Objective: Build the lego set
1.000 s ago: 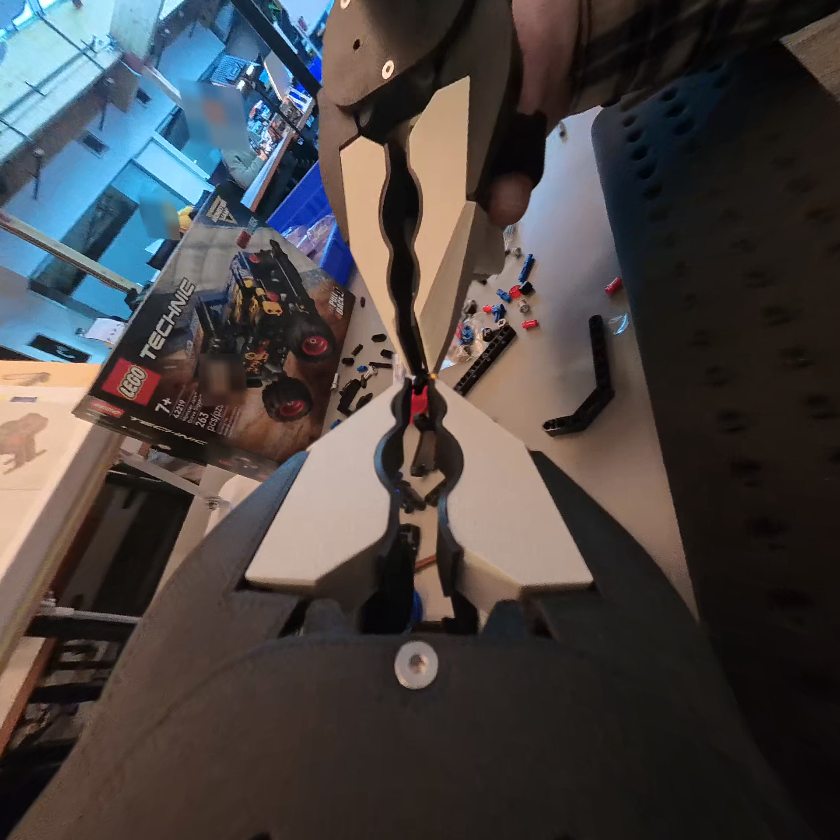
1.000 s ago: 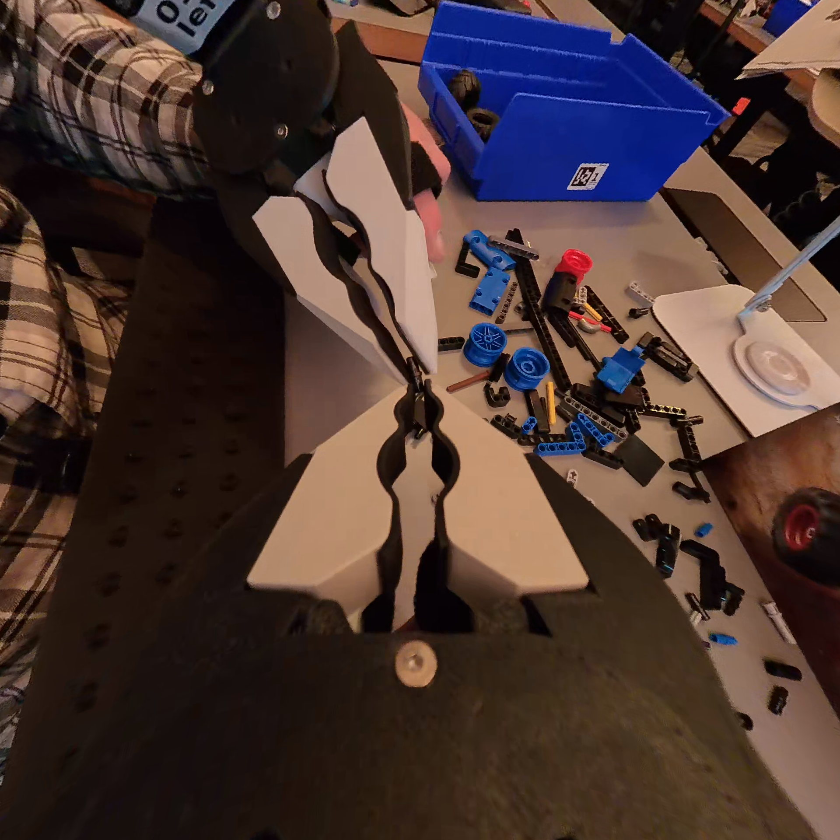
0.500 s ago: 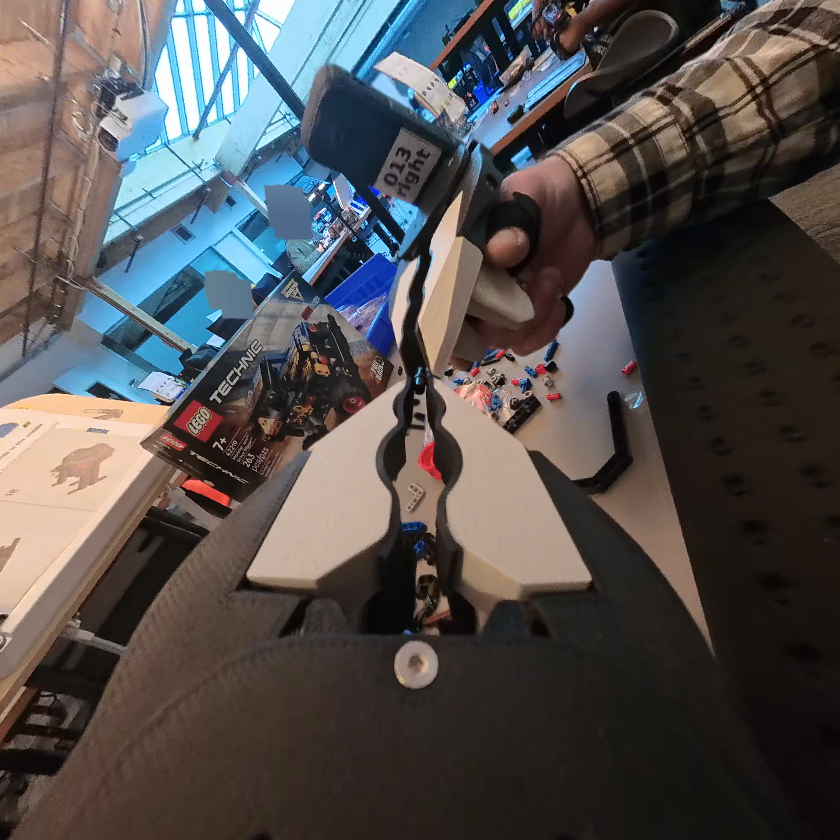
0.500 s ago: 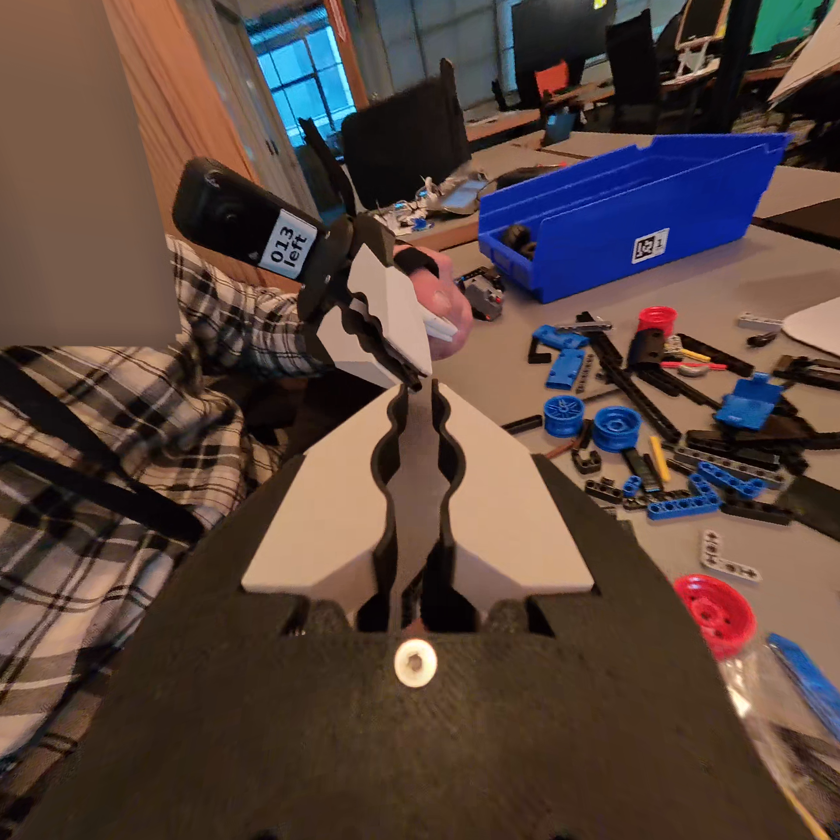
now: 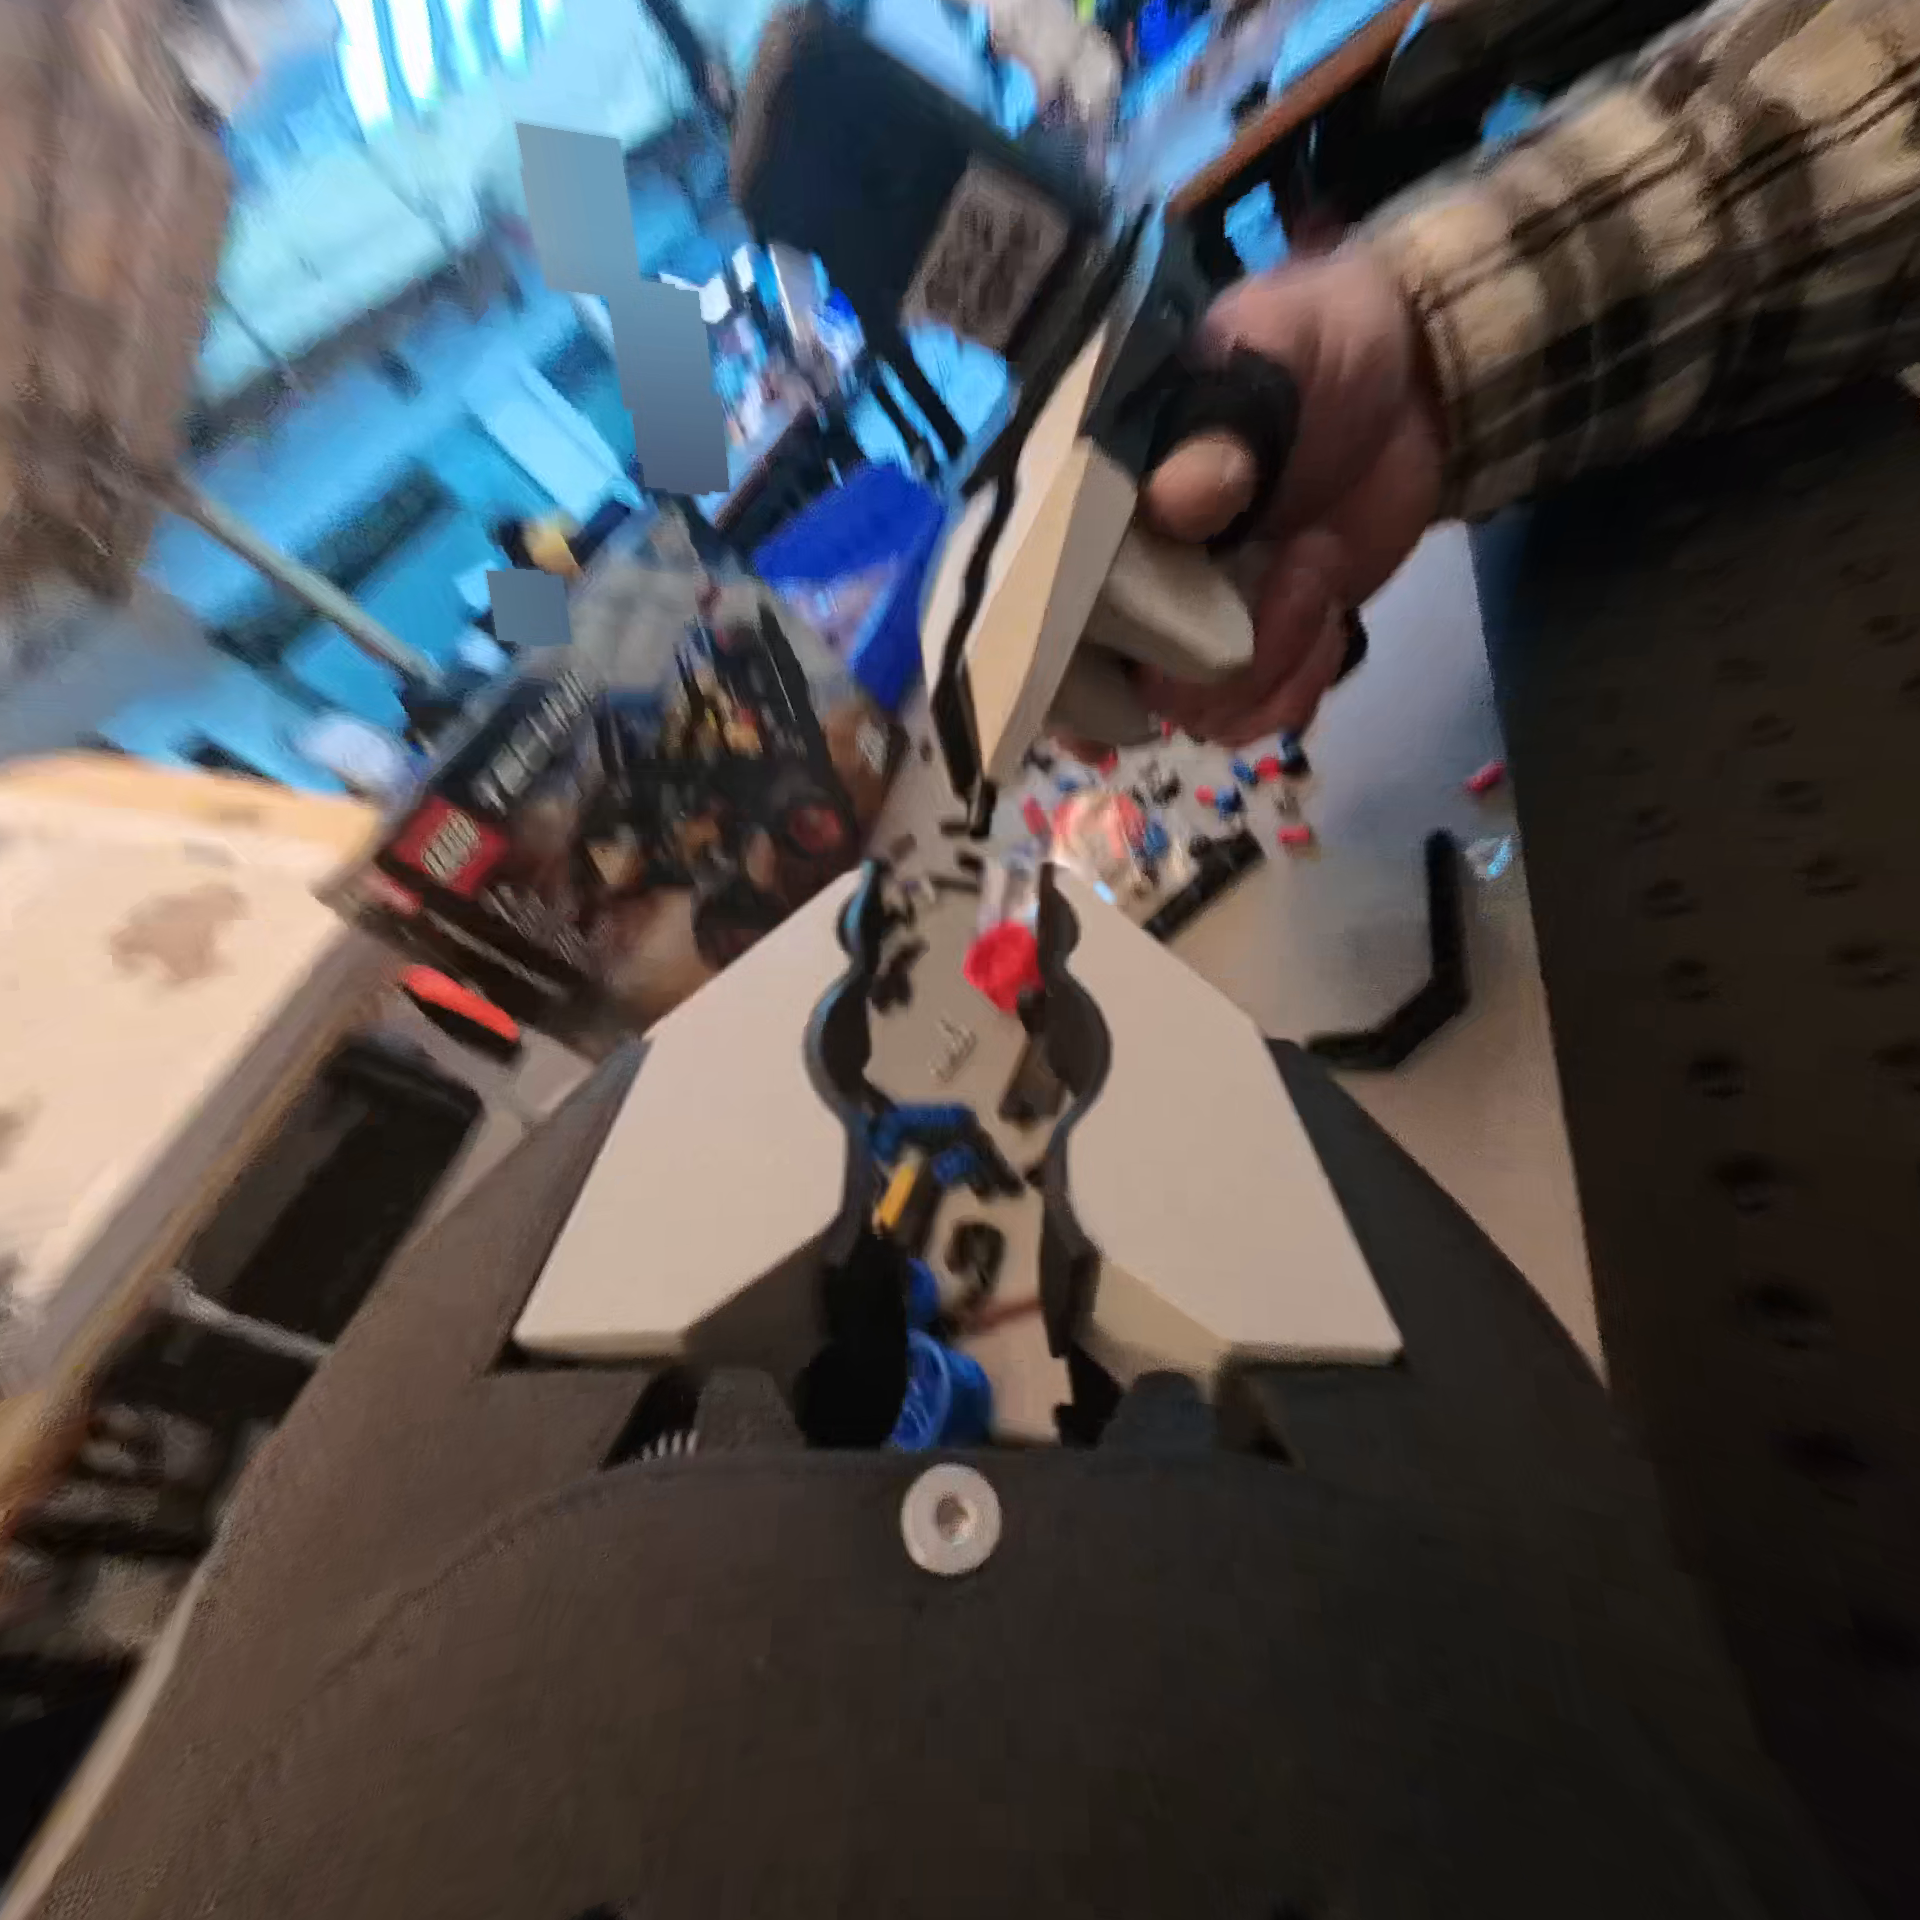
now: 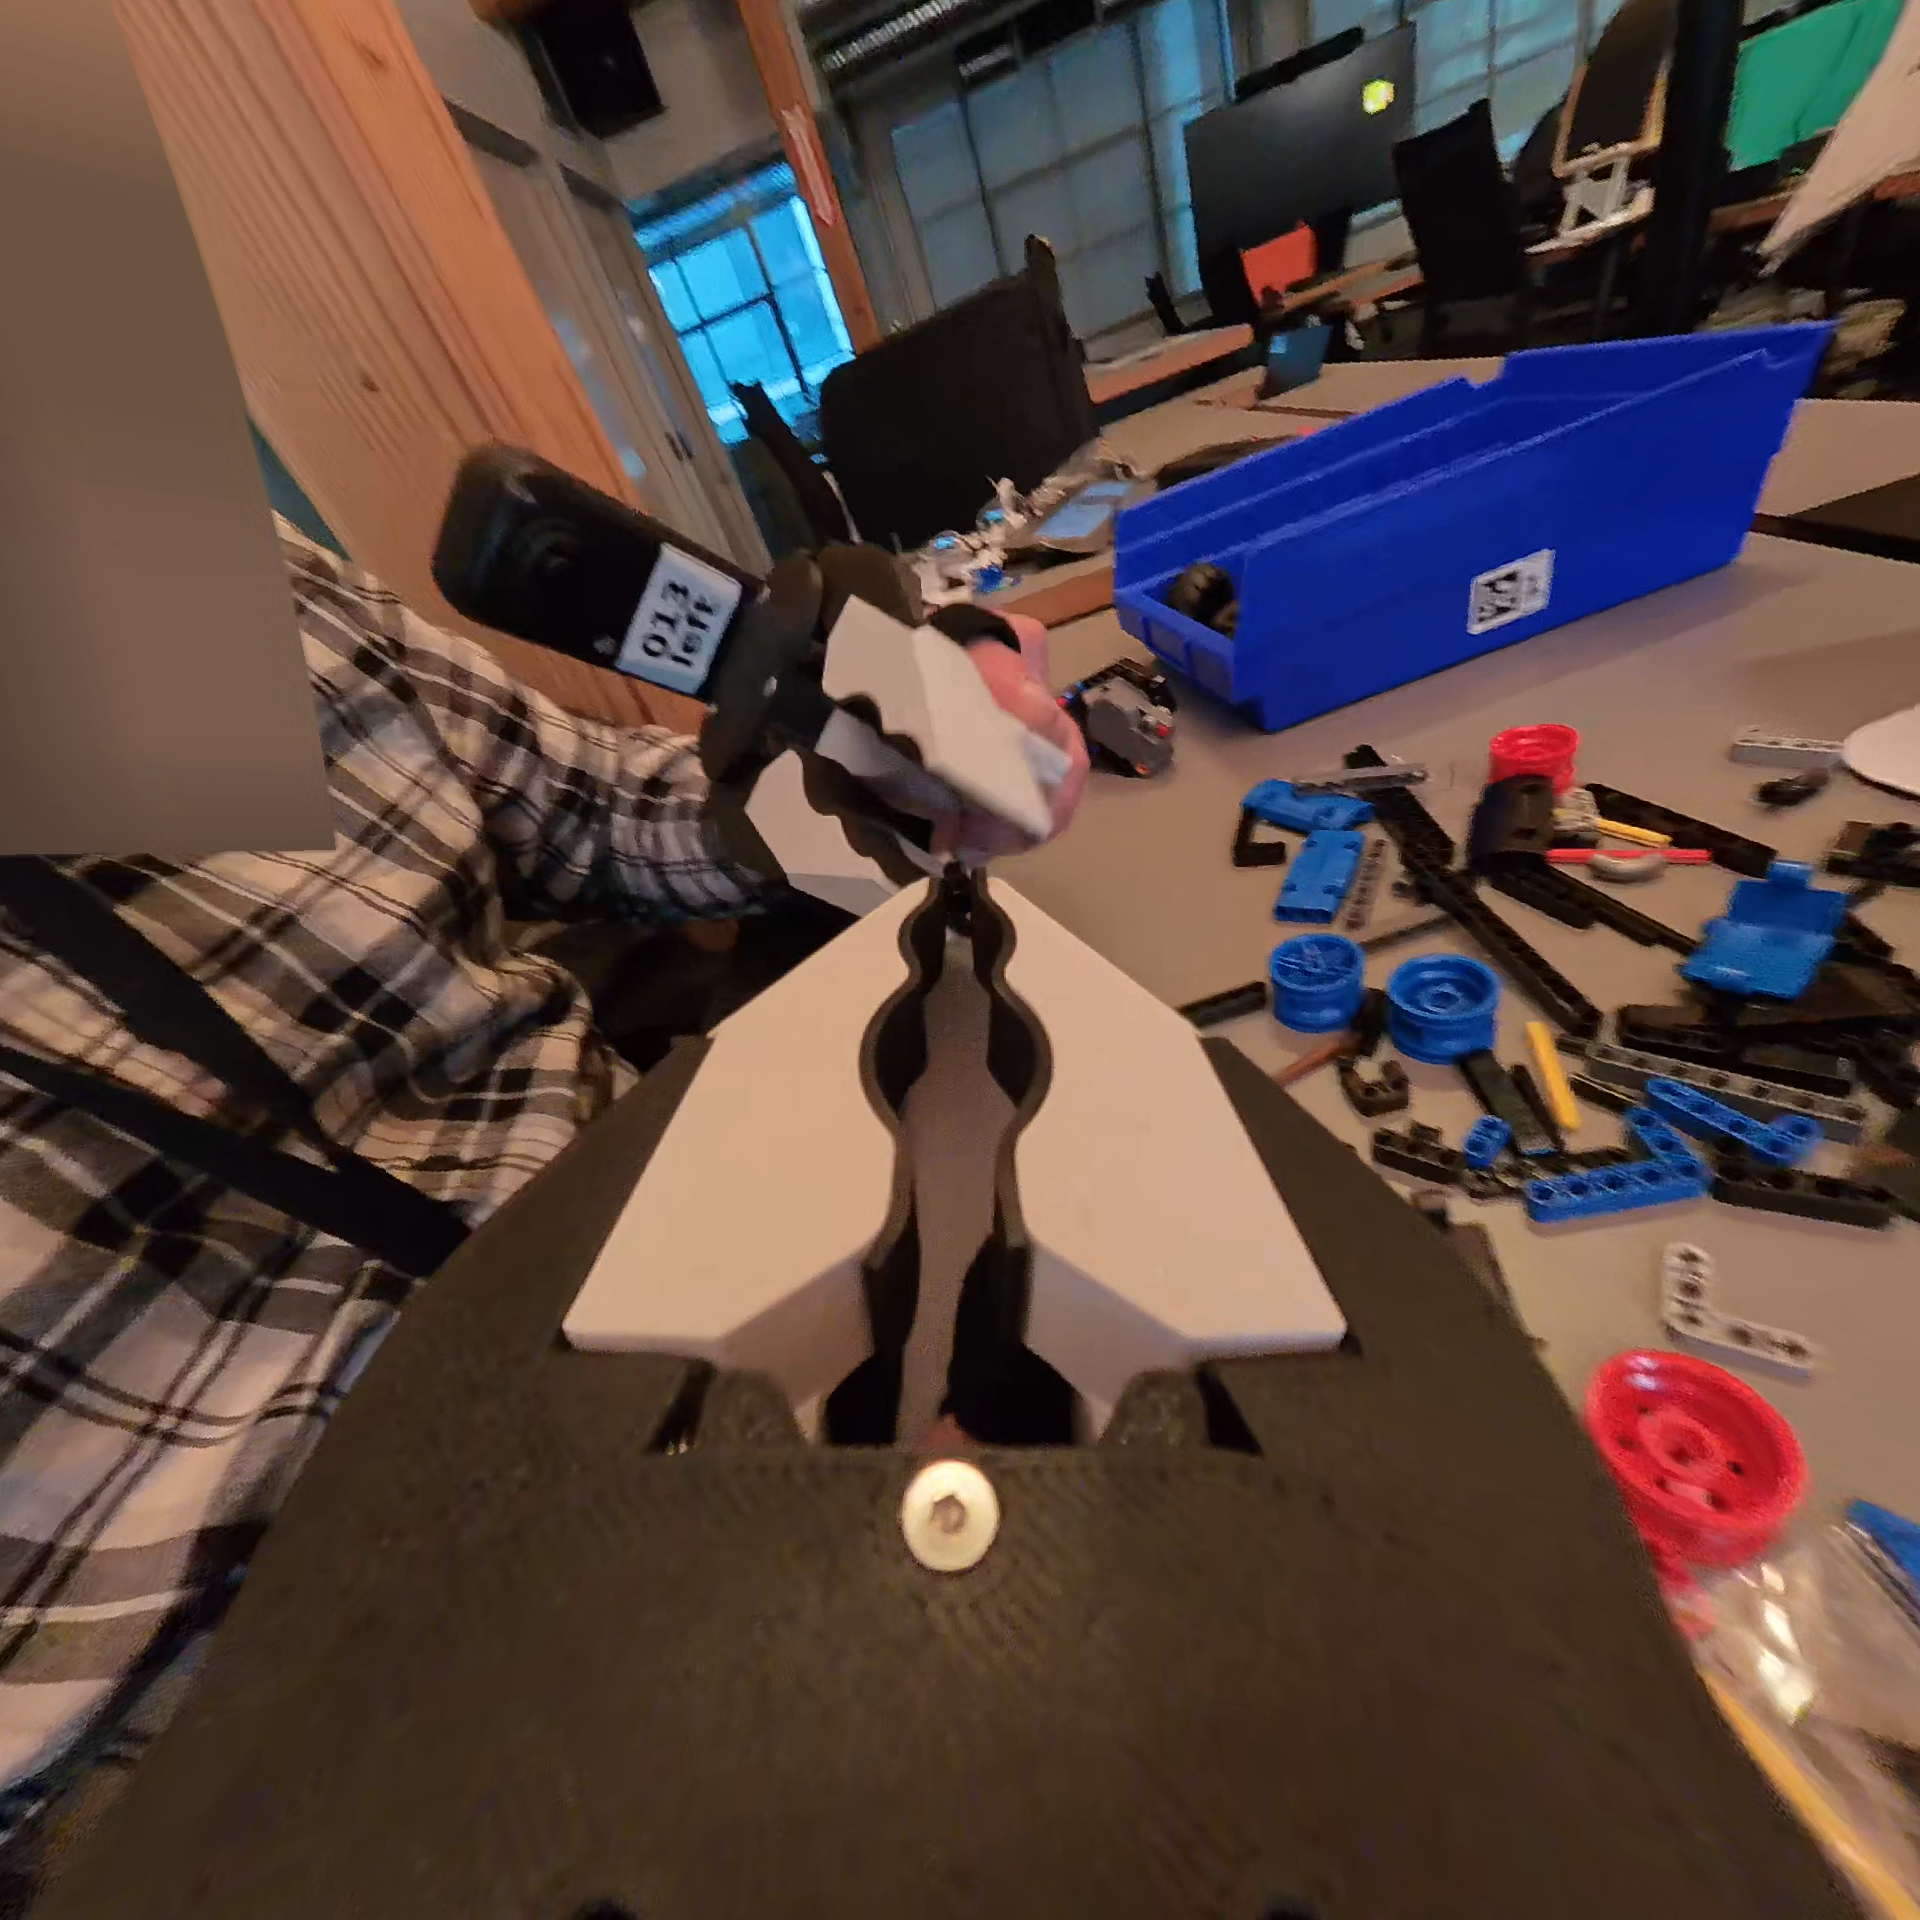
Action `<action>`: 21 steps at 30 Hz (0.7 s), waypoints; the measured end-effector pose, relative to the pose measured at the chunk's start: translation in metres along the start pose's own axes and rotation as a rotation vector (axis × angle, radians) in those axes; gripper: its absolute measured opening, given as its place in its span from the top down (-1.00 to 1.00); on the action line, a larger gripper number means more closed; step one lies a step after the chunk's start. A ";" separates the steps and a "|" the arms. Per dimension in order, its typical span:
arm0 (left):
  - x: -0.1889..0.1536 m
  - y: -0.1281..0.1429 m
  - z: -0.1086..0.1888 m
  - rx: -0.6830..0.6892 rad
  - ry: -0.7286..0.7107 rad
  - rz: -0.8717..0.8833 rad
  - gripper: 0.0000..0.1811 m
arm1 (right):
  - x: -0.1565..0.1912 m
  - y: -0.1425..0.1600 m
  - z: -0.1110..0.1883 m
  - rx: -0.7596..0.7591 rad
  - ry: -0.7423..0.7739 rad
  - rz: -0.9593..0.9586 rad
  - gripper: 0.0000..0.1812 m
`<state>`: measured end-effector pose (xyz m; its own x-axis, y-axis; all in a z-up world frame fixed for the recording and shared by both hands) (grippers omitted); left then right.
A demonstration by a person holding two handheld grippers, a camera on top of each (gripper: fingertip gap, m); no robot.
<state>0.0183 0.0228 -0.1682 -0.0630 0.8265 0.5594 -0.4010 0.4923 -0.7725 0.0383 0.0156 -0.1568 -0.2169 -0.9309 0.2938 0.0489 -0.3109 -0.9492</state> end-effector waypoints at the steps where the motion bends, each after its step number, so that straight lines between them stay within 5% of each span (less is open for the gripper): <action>1: -0.003 0.014 -0.002 0.064 0.051 0.095 0.64 | -0.006 0.003 0.001 0.025 0.034 0.018 0.97; 6: -0.041 0.076 -0.010 0.343 0.230 0.422 0.51 | -0.037 0.035 0.000 0.229 0.196 0.159 0.98; 13: -0.050 0.099 -0.019 0.466 0.234 0.454 0.57 | -0.053 0.067 -0.013 0.393 0.245 0.249 0.98; 16: -0.054 0.103 -0.022 0.480 0.258 0.428 0.76 | -0.053 0.071 -0.013 0.407 0.251 0.260 0.98; 21: -0.063 0.099 -0.013 0.471 0.473 0.215 0.76 | -0.051 0.074 -0.013 0.414 0.236 0.258 0.98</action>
<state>-0.0054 0.0225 -0.2837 0.1764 0.9749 0.1356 -0.7846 0.2225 -0.5787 0.0407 0.0428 -0.2432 -0.3581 -0.9334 -0.0213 0.4995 -0.1723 -0.8490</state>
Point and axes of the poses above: each gripper's, where its closed fingertips meet, z back along the fingers, y out of its underside, x = y × z across the jaws, the point moved 1 cm from there along z, back along the fingers, and after that the axes turned 11 degrees about y, right-handed, at the moved point
